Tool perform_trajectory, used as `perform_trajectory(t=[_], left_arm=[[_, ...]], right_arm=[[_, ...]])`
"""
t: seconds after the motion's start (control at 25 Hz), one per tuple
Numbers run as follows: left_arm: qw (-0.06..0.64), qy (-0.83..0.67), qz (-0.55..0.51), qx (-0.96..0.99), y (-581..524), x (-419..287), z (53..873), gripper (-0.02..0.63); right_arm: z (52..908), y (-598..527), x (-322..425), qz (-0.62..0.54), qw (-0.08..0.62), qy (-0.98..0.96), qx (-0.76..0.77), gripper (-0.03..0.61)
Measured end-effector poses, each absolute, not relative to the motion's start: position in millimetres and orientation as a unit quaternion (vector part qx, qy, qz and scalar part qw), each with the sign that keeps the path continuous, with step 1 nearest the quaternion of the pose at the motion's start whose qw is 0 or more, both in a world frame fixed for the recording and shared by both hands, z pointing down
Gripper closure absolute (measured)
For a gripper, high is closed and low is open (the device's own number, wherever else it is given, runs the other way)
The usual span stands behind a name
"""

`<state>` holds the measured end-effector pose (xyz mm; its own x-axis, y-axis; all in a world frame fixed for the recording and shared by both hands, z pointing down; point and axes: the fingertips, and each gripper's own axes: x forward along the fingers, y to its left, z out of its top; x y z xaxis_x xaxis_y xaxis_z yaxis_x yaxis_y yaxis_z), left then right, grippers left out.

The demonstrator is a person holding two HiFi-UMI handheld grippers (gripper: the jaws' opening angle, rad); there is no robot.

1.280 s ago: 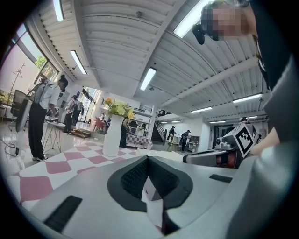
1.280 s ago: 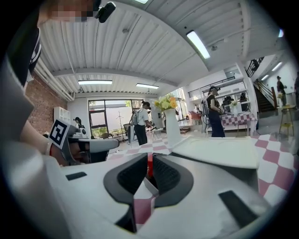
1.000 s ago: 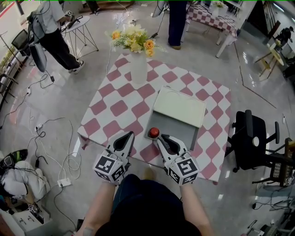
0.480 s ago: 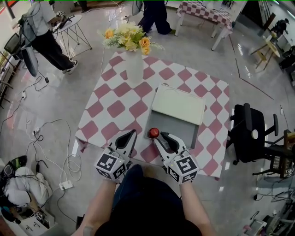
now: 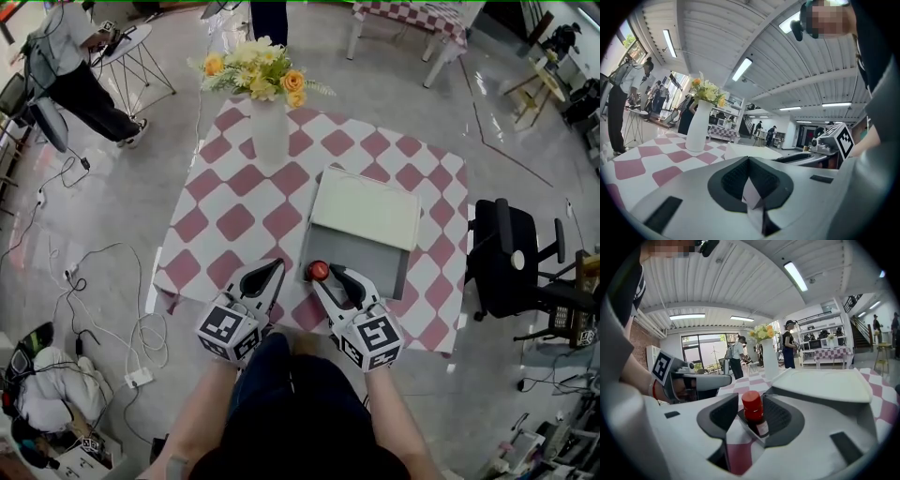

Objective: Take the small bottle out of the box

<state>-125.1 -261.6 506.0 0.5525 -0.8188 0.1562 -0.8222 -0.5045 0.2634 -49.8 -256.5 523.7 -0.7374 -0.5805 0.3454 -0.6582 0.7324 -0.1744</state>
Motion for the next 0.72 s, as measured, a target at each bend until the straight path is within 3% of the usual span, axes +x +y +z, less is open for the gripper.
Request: perform_trajectory(t=[0.72], left_arm=[[0.170, -0.460, 0.012, 0.871, -269, -135, 514, 0.612]], right_arm=[[537, -267, -61, 0.107, 0.200, -0.906, 0.358, 0.410]])
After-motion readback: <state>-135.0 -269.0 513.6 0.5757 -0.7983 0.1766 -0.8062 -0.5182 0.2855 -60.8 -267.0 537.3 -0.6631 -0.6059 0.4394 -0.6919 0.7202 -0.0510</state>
